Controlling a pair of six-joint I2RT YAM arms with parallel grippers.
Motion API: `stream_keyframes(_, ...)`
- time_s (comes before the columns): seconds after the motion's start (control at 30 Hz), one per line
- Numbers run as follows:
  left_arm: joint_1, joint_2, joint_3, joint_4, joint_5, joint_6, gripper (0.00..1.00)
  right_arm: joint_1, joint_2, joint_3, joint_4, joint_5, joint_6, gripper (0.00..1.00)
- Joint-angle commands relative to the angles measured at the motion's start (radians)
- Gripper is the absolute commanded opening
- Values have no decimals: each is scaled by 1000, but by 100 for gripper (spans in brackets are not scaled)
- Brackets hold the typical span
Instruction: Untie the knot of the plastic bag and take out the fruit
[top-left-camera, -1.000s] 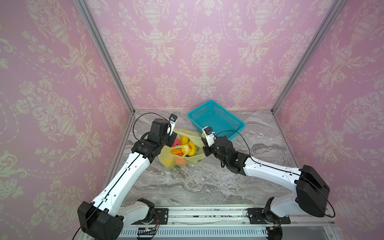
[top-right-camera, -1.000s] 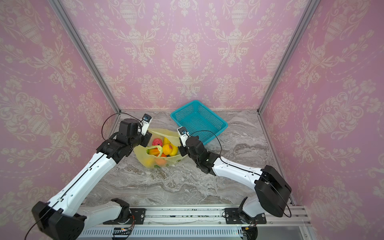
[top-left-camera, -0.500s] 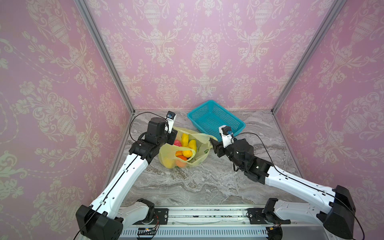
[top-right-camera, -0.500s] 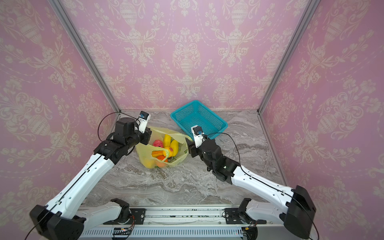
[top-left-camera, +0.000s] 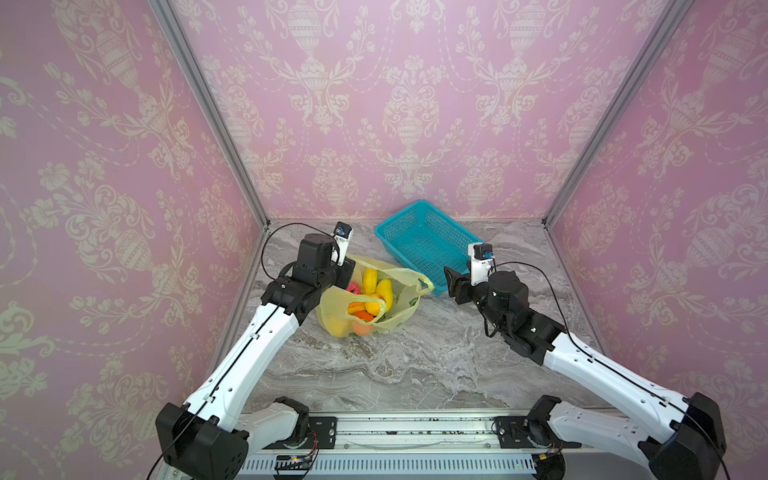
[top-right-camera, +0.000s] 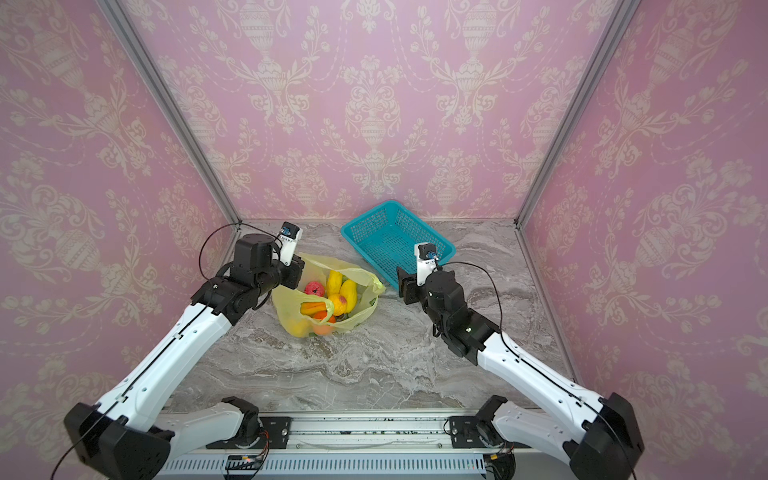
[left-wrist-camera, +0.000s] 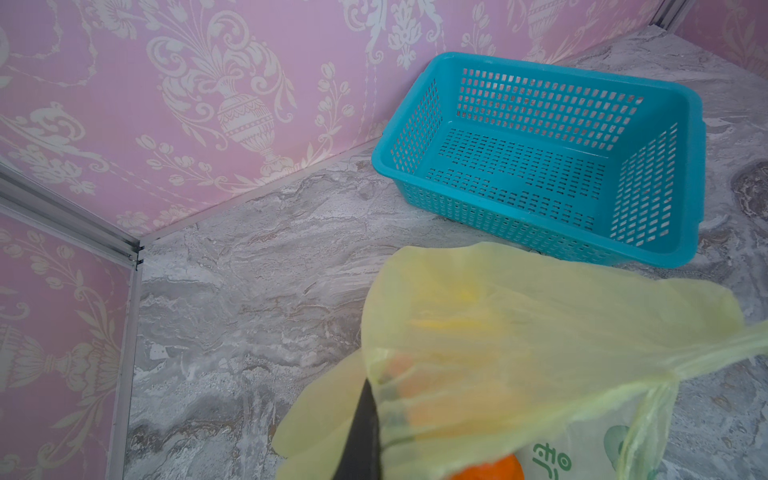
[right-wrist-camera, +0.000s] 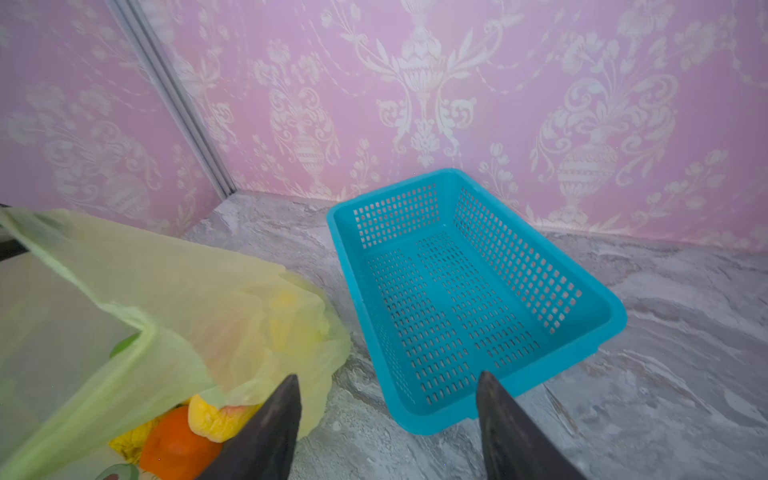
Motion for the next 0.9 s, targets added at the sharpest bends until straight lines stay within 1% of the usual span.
stream_keyframes(0.0, 4, -36, 2, 9, -9, -22, 0, -94, 109, 116, -108, -111, 79, 67)
stream_keyframes(0.07, 4, -41, 1, 10, -5, -16, 0, -136, 231, 223, -210, -149, 87, 65)
stream_keyframes(0.17, 4, -49, -6, 19, -17, -12, 0, -149, 413, 374, -319, -122, 52, 65)
stream_keyframes(0.3, 4, -54, -2, 16, -2, -17, 0, -157, 635, 560, -443, -101, 25, 64)
stream_keyframes(0.47, 4, -61, -1, 15, 9, -23, 0, -158, 840, 763, -565, -72, 15, 60)
stream_keyframes(0.53, 4, -64, 2, 9, 5, -21, 0, -159, 875, 787, -581, -62, 19, 60)
stream_keyframes(0.67, 4, -78, 1, 12, 5, -24, 0, -159, 894, 779, -594, -53, 24, 61)
stream_keyframes(0.87, 4, -78, 1, 12, 14, -27, 0, -159, 826, 636, -534, -92, 68, 59)
